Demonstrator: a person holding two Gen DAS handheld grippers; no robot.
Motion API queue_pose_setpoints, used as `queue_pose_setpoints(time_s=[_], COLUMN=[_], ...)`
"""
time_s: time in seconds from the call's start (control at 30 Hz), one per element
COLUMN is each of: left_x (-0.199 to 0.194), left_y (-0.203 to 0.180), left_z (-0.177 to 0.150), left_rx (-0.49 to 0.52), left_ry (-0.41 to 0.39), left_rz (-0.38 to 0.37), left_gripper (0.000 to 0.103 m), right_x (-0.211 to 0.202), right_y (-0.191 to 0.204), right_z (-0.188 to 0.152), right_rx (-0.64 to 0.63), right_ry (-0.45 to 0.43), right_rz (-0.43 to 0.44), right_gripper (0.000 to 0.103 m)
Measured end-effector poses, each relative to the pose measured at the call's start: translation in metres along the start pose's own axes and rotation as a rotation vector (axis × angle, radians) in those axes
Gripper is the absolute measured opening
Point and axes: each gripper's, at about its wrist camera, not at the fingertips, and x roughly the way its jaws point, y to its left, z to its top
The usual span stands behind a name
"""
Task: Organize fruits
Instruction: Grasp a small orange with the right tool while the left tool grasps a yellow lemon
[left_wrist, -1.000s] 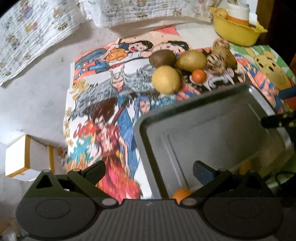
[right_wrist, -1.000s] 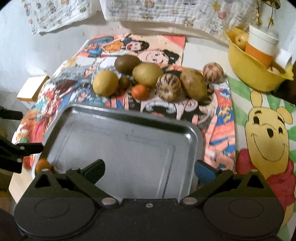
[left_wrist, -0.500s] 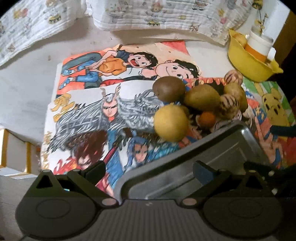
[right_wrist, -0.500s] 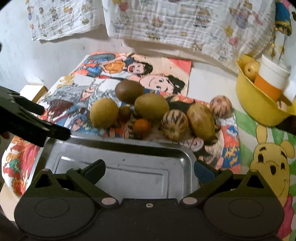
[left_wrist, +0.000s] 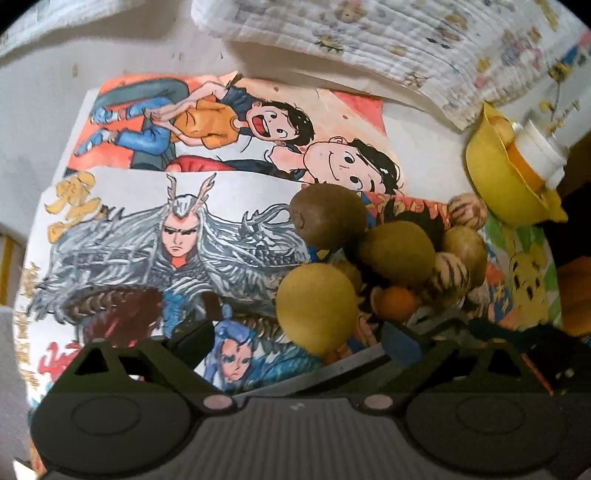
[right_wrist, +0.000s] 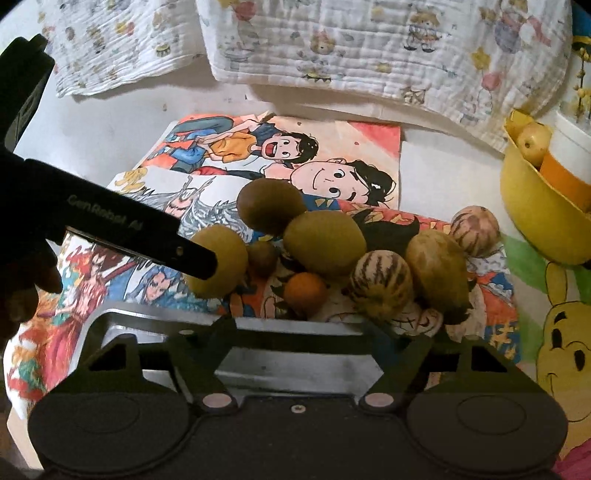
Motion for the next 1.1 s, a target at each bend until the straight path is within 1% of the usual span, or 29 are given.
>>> queue_pose_setpoints(time_s=[0.07,0.17,0.23,0.27,0.47,0.5,0.53,0.7,0.87,1.1], left_x=[0.004,0.01,0.012,0.014,0.022,0.023,0.025,0.031,0.035,0.035], left_y=[0.002,0.006,0.007,0.007,0.008,0.01,0.011,0.014,0.016,0.014], left_z=[0.004,0.009,0.011,0.012,0.017,0.018,0.019,0.024,0.027,0.027], left_rx=[-0.018,-0.037,-0.043,-0.044,-0.049,-0.057,-0.065,-0.078,-0.102,-0.098], left_ry=[0.01,0.023,0.033,0.04,0.069,0.075,0.083,0.101,0.114,0.097], left_rz=[-0.018,-0.04,-0.057,-0.064,-0.083,-0.086,-0.088,-0.113,-0.127,-0.119], left_gripper=[0.093,0.088,0.083,0.082,0.071,0.067,0.065,0.062,0.06,0.059], right_x=[0.005,0.012,0.018,0.02,0.033,0.035,0.037,0.047,0.056,0.053], right_y=[0.003,0.005,0.007,0.006,0.005,0.005,0.005,0.006,0.006,0.005], right_z=[0.003,0.007,0.008,0.009,0.012,0.013,0.013,0.019,0.022,0.02], right_rx=[0.007,0.003,-0.003,-0.004,-0.012,-0.012,-0.012,-0.018,-0.02,-0.018], right_ry=[-0.001,0.001,0.01,0.011,0.021,0.023,0.025,0.04,0.054,0.056], right_rz=[-0.009,-0.029,-0.046,-0.049,-0.061,-0.063,-0.067,-0.08,-0.087,-0.079], right_gripper=[0.067,0.062,0.058,0.057,0.05,0.05,0.049,0.045,0.036,0.035])
